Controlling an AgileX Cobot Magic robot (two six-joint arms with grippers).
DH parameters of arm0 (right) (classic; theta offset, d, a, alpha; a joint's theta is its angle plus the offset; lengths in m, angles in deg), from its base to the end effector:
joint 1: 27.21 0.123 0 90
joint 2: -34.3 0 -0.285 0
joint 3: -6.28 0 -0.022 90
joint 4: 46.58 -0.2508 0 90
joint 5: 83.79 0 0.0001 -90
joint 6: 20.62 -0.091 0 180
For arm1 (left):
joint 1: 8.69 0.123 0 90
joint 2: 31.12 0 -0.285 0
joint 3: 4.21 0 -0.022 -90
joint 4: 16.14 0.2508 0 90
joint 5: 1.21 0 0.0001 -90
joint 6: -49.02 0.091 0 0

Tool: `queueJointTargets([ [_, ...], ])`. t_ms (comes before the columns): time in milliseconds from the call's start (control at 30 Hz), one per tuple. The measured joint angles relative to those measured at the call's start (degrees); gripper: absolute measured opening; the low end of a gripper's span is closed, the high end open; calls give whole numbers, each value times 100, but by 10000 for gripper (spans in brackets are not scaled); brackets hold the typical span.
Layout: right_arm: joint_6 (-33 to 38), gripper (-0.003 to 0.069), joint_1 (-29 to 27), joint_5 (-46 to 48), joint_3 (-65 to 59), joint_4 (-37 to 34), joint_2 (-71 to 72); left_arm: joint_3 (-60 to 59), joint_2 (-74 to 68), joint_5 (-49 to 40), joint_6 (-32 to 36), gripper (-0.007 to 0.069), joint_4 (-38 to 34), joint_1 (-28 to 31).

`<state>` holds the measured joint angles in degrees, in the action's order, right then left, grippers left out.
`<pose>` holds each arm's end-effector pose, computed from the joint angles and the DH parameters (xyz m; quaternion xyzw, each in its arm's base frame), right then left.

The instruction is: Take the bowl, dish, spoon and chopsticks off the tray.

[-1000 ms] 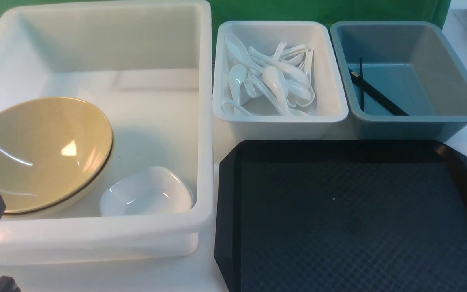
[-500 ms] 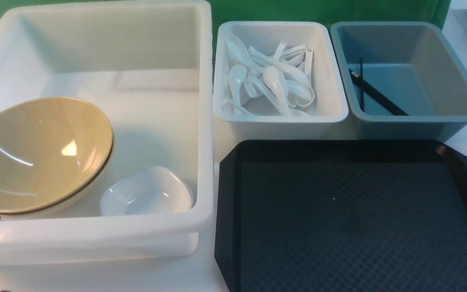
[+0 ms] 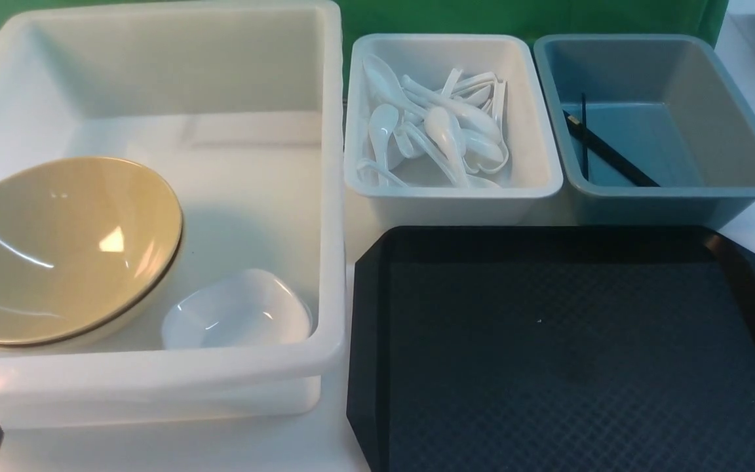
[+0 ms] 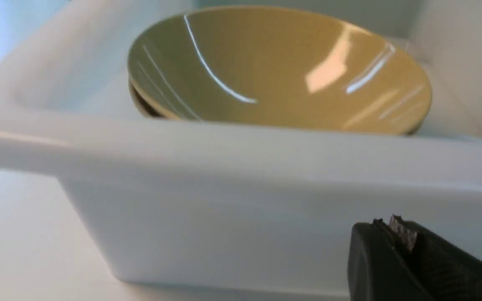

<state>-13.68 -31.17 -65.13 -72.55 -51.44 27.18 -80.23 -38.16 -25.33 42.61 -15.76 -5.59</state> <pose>0.0539 -0.0012 0.1750 0.0029 0.7909 -0.0229 0.6115 0.0503 0.0030 0.1831 -0.0651 0.8022 -0.0143 0.5934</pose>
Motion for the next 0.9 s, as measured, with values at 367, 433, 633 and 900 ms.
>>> queueJointTargets([
  [367,19,94,0,0,0,0,0,-216,0,379,12,-6,-314,-260],
  [433,23,96,0,0,0,0,0,-220,0,379,12,-6,-316,-260],
  [633,23,98,0,0,0,0,0,-222,0,403,121,-6,-331,-260],
  [900,23,106,0,0,0,0,0,-226,0,410,133,-6,-331,-260],
])
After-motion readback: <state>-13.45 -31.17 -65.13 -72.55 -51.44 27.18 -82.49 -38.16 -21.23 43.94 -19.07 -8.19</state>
